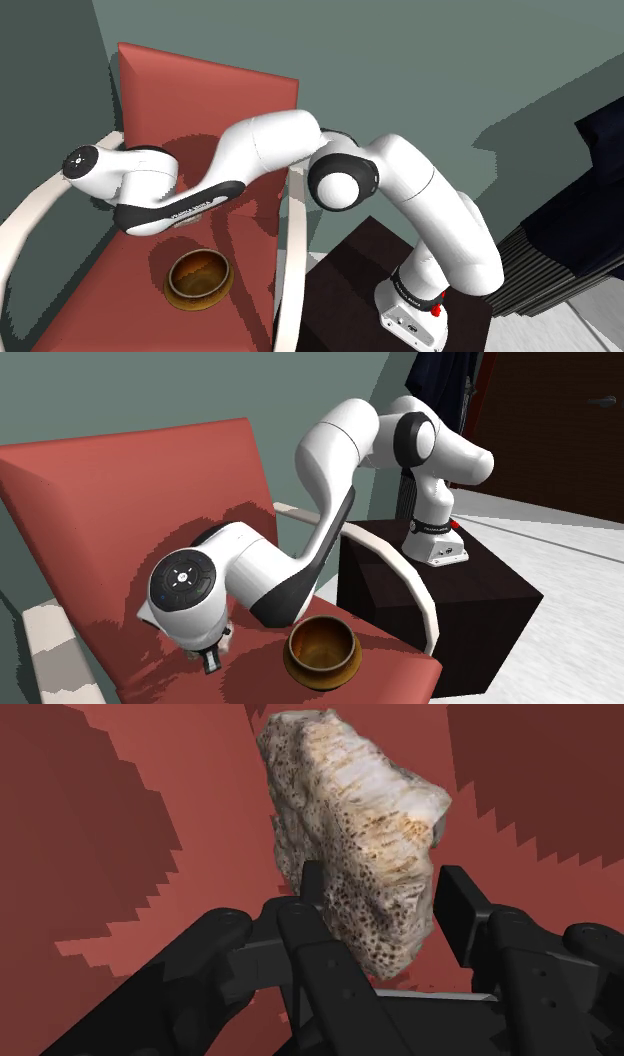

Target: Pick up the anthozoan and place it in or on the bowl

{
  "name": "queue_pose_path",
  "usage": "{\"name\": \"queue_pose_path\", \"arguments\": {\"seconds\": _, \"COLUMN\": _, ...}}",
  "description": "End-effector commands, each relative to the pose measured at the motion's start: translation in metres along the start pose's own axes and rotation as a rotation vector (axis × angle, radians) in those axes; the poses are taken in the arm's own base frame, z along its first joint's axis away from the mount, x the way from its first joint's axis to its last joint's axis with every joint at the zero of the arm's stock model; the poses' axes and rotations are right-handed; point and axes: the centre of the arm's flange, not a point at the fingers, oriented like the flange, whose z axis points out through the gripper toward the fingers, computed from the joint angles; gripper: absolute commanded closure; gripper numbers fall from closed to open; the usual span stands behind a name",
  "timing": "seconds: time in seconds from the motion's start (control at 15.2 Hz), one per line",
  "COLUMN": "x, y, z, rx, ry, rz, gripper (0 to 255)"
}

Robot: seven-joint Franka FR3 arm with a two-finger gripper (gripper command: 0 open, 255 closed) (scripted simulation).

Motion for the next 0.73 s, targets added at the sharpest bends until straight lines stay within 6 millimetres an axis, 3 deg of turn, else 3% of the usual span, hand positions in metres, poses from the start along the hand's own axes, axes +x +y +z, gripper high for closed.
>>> {"name": "queue_pose_path", "arguments": {"seconds": 0.0, "x": 0.001, "y": 0.004, "z": -0.010, "rx": 0.000, "ry": 0.000, "rz": 0.000, "gripper": 255}}
{"name": "queue_pose_path", "arguments": {"seconds": 0.66, "x": 0.002, "y": 0.029, "z": -0.057, "rx": 0.000, "ry": 0.000, "rz": 0.000, "gripper": 255}}
